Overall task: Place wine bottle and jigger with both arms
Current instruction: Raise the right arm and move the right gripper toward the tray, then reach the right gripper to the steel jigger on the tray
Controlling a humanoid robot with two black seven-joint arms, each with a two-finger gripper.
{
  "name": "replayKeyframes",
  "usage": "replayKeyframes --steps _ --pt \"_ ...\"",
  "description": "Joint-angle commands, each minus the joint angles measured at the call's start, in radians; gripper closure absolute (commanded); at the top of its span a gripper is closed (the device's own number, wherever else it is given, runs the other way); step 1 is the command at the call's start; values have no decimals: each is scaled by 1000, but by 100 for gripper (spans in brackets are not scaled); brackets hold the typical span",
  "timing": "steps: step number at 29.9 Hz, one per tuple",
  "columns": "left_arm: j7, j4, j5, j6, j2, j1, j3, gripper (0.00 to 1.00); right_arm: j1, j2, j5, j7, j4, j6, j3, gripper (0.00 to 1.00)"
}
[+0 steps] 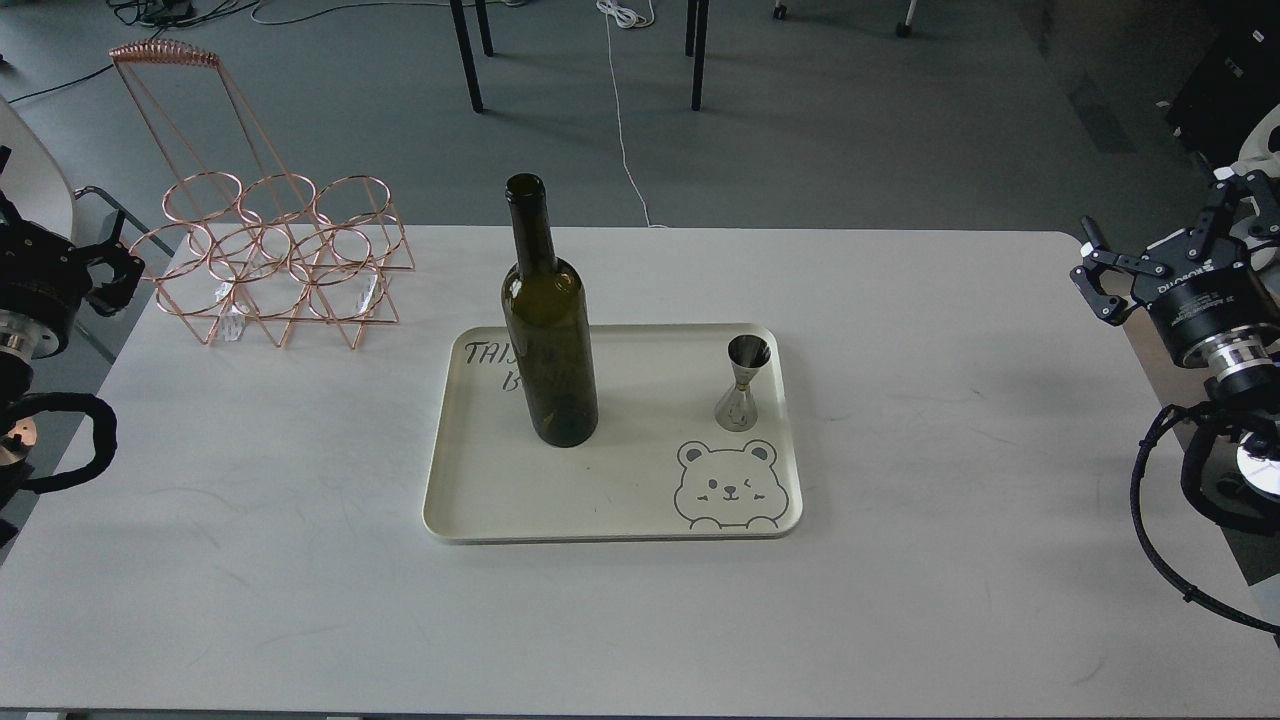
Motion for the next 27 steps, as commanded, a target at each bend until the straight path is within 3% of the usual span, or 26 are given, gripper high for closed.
replayKeyframes --steps 1,8,17,22,27 --pt "-1 0 0 0 0 -2 -2 1 50 -81 -108 0 108 -54 -11 1" --pt "-4 0 0 0 -2 -6 -2 1 186 -205 -421 0 336 -157 -159 1" --pt "-5 -18 2 0 -17 -9 -3 1 298 -267 -853 0 582 -391 -386 1" --pt "-5 -18 2 0 -19 -9 -3 1 298 -264 -1126 0 634 -543 -563 2" --pt "-5 -18 2 0 -17 -8 -2 1 286 -259 -1280 0 634 -637 -615 2"
